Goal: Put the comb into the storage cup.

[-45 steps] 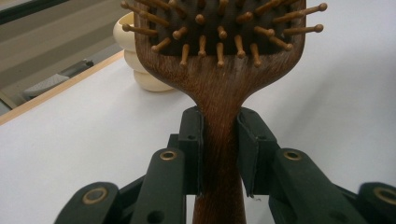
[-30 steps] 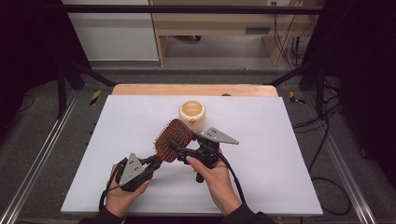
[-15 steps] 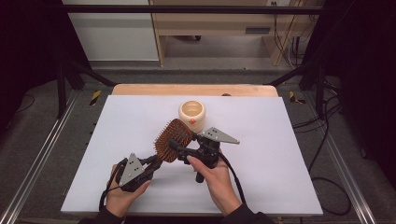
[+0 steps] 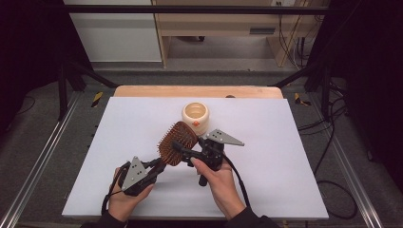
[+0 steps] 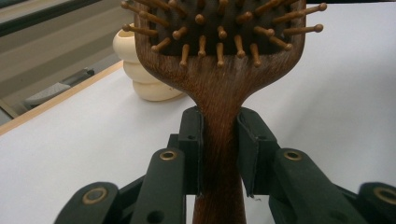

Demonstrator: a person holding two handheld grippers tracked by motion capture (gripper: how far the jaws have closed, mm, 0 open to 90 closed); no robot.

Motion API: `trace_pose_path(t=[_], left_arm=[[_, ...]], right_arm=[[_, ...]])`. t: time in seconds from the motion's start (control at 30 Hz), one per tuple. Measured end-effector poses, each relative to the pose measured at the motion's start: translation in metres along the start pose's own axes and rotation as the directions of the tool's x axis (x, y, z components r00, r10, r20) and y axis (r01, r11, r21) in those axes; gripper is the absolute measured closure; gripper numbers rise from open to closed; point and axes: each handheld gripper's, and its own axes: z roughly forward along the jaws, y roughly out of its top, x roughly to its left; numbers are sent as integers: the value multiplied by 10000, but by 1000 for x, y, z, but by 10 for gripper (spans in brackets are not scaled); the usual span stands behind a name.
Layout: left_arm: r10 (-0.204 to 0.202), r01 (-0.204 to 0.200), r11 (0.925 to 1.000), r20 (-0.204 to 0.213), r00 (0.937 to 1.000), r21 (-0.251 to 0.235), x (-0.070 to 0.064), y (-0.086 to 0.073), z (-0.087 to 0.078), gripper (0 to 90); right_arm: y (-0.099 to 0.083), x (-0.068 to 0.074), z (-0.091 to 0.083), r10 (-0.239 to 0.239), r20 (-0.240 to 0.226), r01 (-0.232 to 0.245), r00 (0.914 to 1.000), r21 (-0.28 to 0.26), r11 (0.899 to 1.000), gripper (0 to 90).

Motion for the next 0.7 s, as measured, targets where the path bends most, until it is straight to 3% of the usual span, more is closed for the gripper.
trace_pose_path(t=[0.2,0.7], left_arm=[[39,-39,10000,41,10000,-20,0,0,0,729],[-209,211,9996,128,9997,-175,1,-2,1,727]], right_arm=[[0,1,0,195,-226,-198,9996,-107,9997,390],[2,-2,0,781,-704,-797,9945,-202,9966,478]])
